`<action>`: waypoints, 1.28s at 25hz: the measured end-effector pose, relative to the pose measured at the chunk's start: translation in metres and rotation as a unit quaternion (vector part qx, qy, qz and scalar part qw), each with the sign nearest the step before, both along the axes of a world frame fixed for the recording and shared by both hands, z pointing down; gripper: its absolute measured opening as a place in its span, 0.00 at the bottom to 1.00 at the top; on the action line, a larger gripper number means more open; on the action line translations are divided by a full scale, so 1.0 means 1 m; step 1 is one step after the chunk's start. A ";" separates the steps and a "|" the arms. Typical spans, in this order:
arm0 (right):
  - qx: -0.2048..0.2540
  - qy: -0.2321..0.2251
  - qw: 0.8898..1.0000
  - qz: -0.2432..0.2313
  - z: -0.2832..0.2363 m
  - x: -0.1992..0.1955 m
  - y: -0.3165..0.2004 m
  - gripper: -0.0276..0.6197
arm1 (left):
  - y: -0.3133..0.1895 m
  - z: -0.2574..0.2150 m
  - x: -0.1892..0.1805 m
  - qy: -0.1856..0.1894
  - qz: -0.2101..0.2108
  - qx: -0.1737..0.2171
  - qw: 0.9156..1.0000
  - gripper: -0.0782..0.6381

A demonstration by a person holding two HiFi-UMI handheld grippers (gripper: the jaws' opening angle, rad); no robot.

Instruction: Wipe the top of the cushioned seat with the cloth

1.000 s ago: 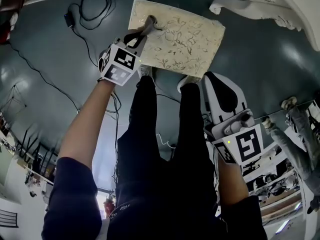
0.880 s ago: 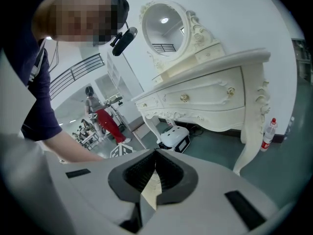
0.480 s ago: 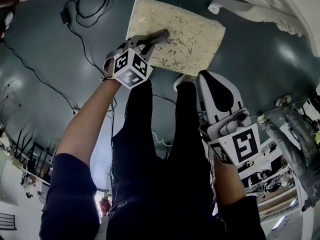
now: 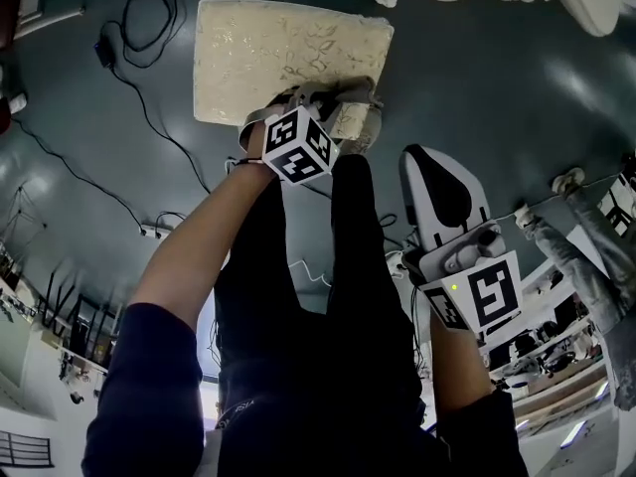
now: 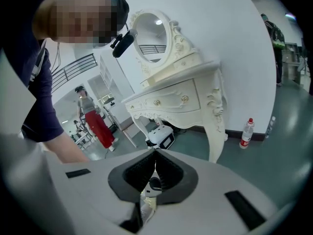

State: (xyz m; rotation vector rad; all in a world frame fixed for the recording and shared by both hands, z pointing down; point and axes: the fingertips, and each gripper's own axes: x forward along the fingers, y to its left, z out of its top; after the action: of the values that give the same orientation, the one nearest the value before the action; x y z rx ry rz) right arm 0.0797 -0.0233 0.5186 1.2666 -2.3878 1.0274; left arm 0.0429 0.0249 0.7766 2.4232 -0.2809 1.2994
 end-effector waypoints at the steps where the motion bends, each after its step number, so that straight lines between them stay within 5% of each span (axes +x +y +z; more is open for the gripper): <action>1: -0.001 0.001 1.000 0.004 0.002 0.010 0.003 0.08 | 0.002 0.001 0.012 0.002 0.003 -0.002 1.000 0.15; 5: -0.006 0.032 0.999 0.005 0.014 0.041 0.019 0.08 | 0.007 -0.001 0.043 0.013 -0.011 -0.014 1.000 0.15; 9: -0.001 0.033 0.999 0.006 0.014 0.039 0.024 0.08 | 0.004 -0.015 0.032 0.023 -0.036 -0.003 0.999 0.15; 16: 0.013 0.009 1.000 -0.002 0.001 -0.030 0.021 0.08 | 0.007 -0.031 -0.070 0.017 -0.081 0.012 0.997 0.15; 24: 0.006 0.016 0.999 -0.034 0.008 -0.119 0.030 0.08 | 0.005 -0.017 -0.210 -0.039 -0.085 0.037 0.995 0.15; 32: 0.010 -0.005 1.000 -0.025 0.007 -0.129 0.030 0.08 | 0.010 0.000 -0.222 -0.052 -0.076 0.051 0.994 0.15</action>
State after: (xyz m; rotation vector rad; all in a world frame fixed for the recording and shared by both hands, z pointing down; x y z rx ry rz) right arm -0.0494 0.0071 0.5251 1.2034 -2.4302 1.0016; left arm -0.1791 0.0345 0.7770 2.3668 -0.5610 1.3755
